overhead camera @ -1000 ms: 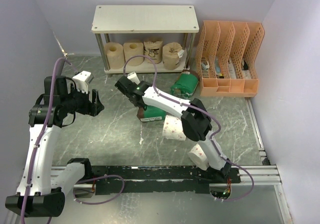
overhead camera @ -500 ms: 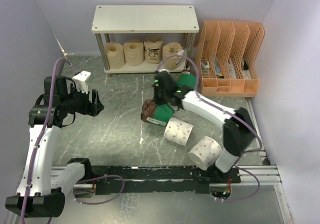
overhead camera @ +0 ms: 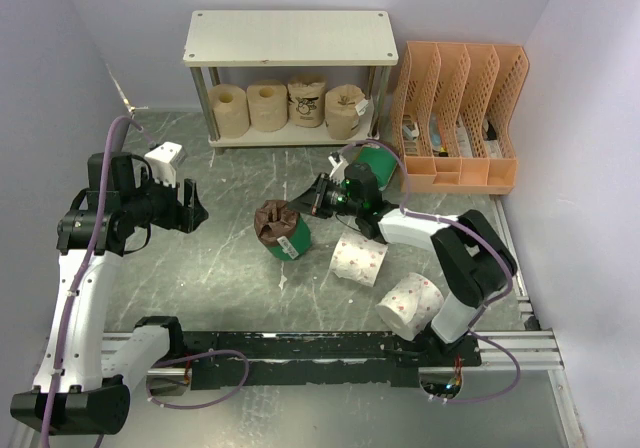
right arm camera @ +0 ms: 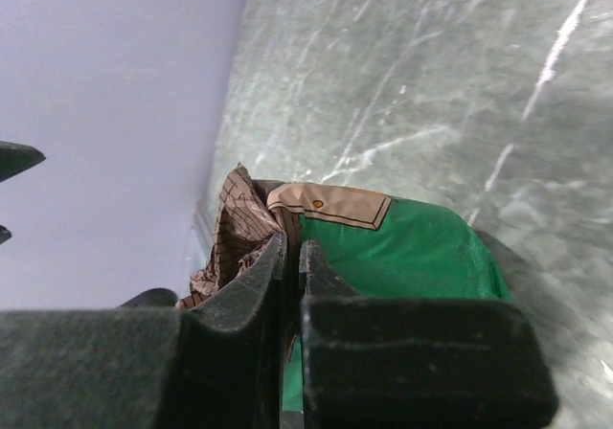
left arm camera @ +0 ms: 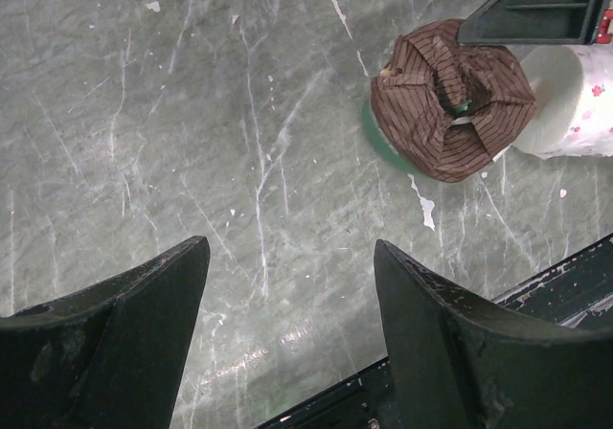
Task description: Place and organize the paper towels onto the shelf
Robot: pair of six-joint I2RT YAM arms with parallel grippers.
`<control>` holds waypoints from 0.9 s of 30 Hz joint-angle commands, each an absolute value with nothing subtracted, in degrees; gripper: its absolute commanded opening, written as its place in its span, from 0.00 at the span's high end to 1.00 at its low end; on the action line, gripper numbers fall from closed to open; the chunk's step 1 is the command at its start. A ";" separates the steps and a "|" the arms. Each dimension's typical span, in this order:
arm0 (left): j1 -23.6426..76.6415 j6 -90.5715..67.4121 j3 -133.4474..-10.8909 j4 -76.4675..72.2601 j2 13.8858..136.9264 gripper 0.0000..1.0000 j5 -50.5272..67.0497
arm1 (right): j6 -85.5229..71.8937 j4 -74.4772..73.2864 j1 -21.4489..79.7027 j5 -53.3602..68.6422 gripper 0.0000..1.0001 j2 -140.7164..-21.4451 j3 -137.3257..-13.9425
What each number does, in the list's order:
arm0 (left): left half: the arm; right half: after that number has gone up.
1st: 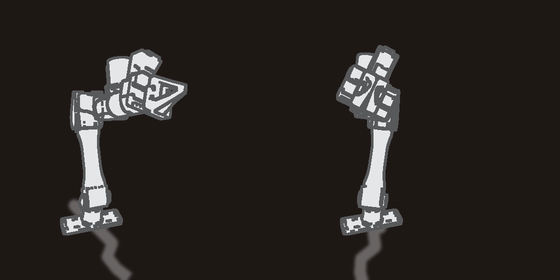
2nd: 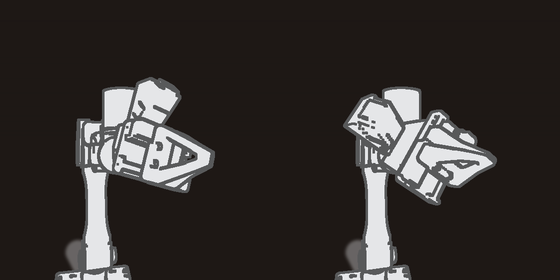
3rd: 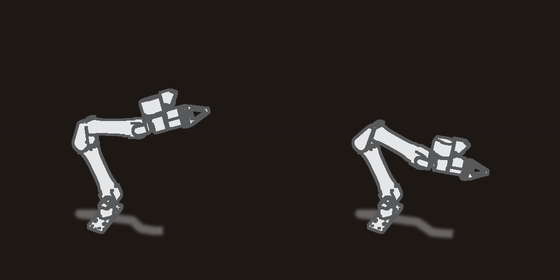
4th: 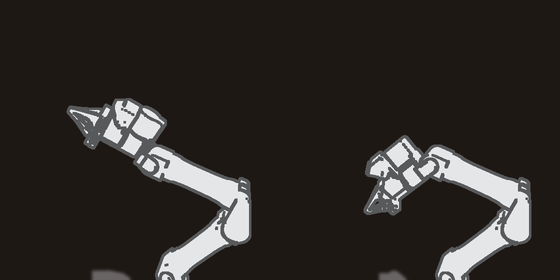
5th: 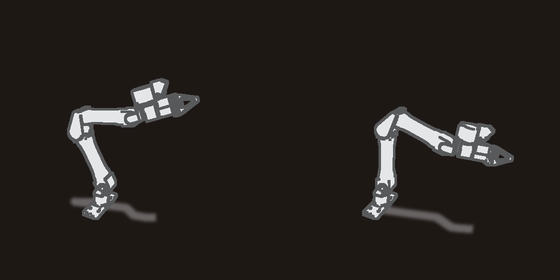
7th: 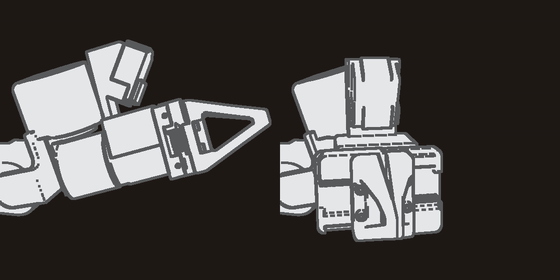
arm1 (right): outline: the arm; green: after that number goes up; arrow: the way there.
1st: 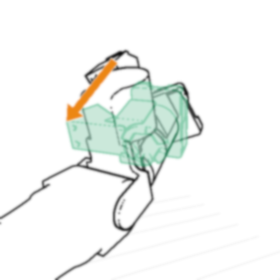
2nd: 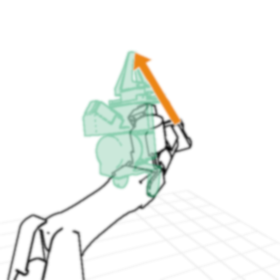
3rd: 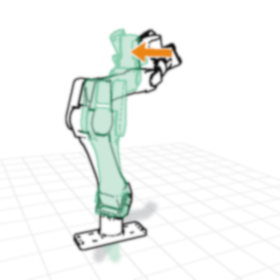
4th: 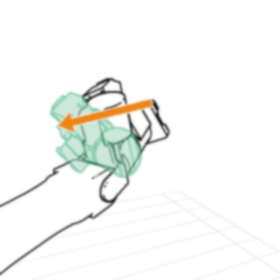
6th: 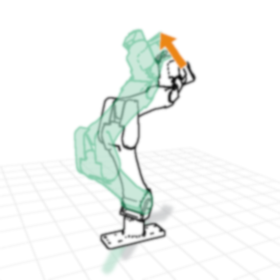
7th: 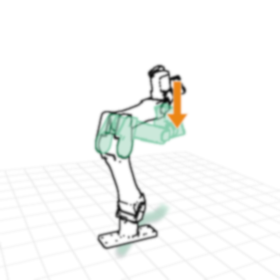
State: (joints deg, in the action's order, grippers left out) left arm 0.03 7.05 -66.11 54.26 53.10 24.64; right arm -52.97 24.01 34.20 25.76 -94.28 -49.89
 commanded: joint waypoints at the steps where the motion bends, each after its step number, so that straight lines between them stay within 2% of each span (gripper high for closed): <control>1: -0.59 6.77 -65.92 53.01 52.72 0.20 24.13 | -63.13 47.16 34.01 33.98 1.00 -97.49 -50.22; 6: -0.62 6.75 -65.91 53.00 52.80 0.20 24.08 | -59.00 41.99 33.87 32.61 1.00 -97.41 -52.08; 12: -0.61 6.85 -65.91 53.06 53.51 0.20 24.21 | -62.97 46.93 32.83 33.53 1.00 -95.94 -52.54; 18: -0.57 6.70 -65.92 53.00 53.59 0.20 23.87 | -60.06 33.90 30.82 31.28 1.00 -90.62 -64.69; 22: -0.58 6.68 -65.92 53.00 53.70 0.20 23.75 | -58.72 24.58 25.93 29.90 1.00 -88.89 -72.66; 27: -0.68 6.67 -65.92 53.00 53.92 0.20 23.74 | -63.12 23.16 19.56 32.52 1.00 -91.06 -82.19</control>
State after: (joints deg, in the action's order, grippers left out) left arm 0.03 7.03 -66.11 54.26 53.89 24.21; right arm -59.66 25.65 23.66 31.14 -90.21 -76.07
